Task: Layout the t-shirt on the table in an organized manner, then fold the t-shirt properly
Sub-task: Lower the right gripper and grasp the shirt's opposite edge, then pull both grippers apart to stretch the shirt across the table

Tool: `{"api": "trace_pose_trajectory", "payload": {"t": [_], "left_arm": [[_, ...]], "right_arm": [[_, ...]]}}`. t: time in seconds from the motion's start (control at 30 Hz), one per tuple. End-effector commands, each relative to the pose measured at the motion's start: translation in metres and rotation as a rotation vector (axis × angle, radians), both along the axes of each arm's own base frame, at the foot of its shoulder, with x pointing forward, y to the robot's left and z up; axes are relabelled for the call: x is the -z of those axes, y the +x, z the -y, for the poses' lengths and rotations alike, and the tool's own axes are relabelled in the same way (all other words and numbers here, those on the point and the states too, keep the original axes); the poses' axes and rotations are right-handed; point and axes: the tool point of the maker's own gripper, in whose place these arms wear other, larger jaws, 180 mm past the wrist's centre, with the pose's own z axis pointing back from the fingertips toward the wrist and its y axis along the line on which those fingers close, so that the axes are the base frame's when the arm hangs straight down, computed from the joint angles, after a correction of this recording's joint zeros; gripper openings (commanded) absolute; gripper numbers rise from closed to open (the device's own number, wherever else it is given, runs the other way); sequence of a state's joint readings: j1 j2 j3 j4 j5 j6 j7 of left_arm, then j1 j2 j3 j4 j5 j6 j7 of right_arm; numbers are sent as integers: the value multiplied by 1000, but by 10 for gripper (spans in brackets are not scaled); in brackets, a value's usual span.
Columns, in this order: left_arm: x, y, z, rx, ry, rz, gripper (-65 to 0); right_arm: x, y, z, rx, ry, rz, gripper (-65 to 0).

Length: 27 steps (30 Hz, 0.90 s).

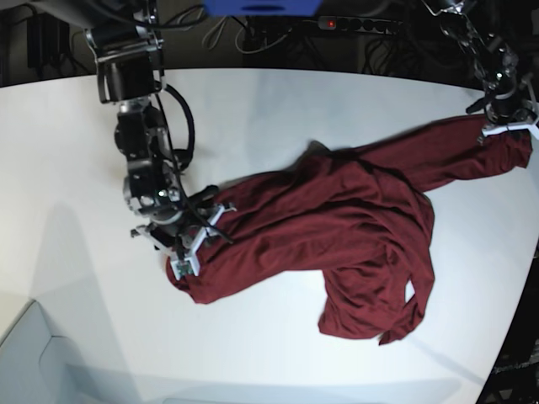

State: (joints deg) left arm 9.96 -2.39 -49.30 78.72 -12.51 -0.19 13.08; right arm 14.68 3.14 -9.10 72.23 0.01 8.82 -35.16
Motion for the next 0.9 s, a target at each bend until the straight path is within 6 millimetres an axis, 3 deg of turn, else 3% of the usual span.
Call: {"api": "trace_pose_trajectory", "payload": {"t": [0.0, 0.23, 0.3, 0.4, 0.63, 0.77, 0.87], "left_arm": [[-15, 6, -7, 4, 43, 35, -645], [-15, 6, -7, 2, 43, 35, -645], [-15, 6, -7, 4, 43, 35, -645], [-15, 6, -7, 4, 43, 35, -645], [-15, 6, -6, 3, 40, 36, -645], [-11, 4, -2, -4, 26, 40, -645], [-12, 5, 0, -3, 26, 42, -645]], "right_arm": [[-16, 14, 1, 0, 7, 56, -366], [-11, 15, 4, 3, 0, 40, -388], [-13, 15, 4, 3, -1, 46, -470], [-26, 17, 5, 5, 2, 80, -650], [-99, 8, 5, -17, 0, 290, -650], [-123, -9, 14, -30, -29, 362, -650], [-139, -22, 35, 19, -40, 404, -650]]}}
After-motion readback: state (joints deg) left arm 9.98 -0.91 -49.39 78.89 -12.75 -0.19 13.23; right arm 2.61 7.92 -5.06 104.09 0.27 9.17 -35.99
